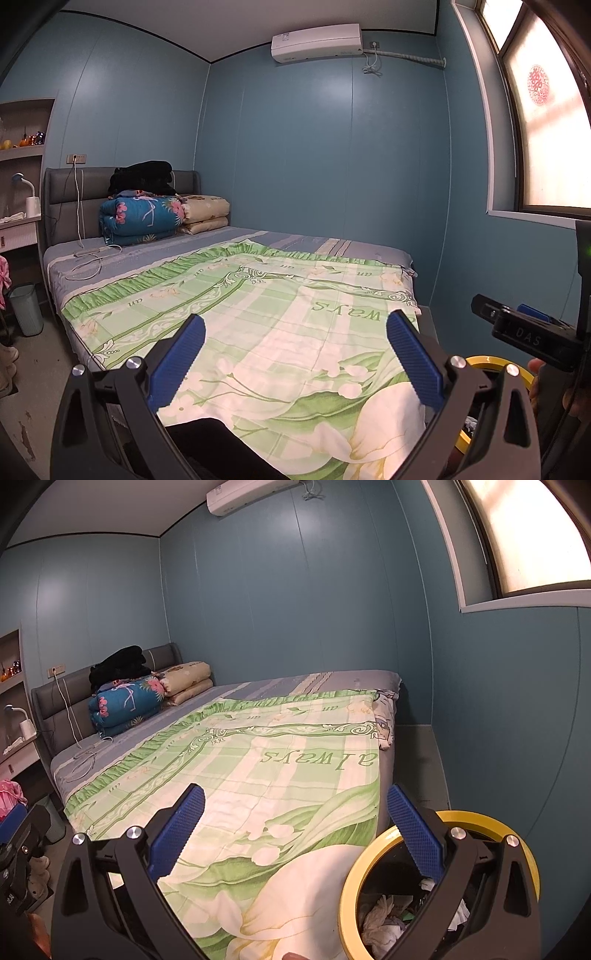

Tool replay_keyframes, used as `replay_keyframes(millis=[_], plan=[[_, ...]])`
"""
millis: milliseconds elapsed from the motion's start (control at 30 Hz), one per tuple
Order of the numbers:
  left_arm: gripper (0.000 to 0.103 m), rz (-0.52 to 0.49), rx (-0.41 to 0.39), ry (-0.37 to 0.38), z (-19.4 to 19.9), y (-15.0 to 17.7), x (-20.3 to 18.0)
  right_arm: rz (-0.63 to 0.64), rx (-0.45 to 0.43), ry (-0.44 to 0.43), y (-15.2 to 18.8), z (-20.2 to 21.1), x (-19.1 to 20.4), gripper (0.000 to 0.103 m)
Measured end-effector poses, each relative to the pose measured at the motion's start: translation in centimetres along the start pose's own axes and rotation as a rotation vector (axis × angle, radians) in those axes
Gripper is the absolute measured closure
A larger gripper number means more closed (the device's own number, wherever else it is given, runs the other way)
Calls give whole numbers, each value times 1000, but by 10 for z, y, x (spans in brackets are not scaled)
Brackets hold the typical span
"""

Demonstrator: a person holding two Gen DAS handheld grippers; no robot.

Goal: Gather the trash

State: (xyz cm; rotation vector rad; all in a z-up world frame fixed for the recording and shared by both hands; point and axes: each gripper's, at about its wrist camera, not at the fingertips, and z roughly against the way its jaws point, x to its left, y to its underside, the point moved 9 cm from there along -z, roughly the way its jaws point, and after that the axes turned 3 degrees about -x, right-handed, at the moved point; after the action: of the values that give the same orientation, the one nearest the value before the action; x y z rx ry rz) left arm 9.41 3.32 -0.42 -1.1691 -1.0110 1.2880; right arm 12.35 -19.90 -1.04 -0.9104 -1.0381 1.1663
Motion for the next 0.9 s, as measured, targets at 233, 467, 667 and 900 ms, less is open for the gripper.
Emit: replay_keyframes(millis=[233, 467, 667, 900], plan=[[8, 4, 13, 5, -2, 2, -1, -4, 7, 2, 3, -1, -2, 8], [8, 14, 26, 10, -3, 5, -1, -8, 9, 6, 4, -2, -4, 8], [8, 18, 38, 17, -5, 8, -3, -12, 11, 7, 6, -2, -4, 8], [8, 21, 48, 21, -8, 11, -4, -17, 17, 12, 8, -3, -5, 8]])
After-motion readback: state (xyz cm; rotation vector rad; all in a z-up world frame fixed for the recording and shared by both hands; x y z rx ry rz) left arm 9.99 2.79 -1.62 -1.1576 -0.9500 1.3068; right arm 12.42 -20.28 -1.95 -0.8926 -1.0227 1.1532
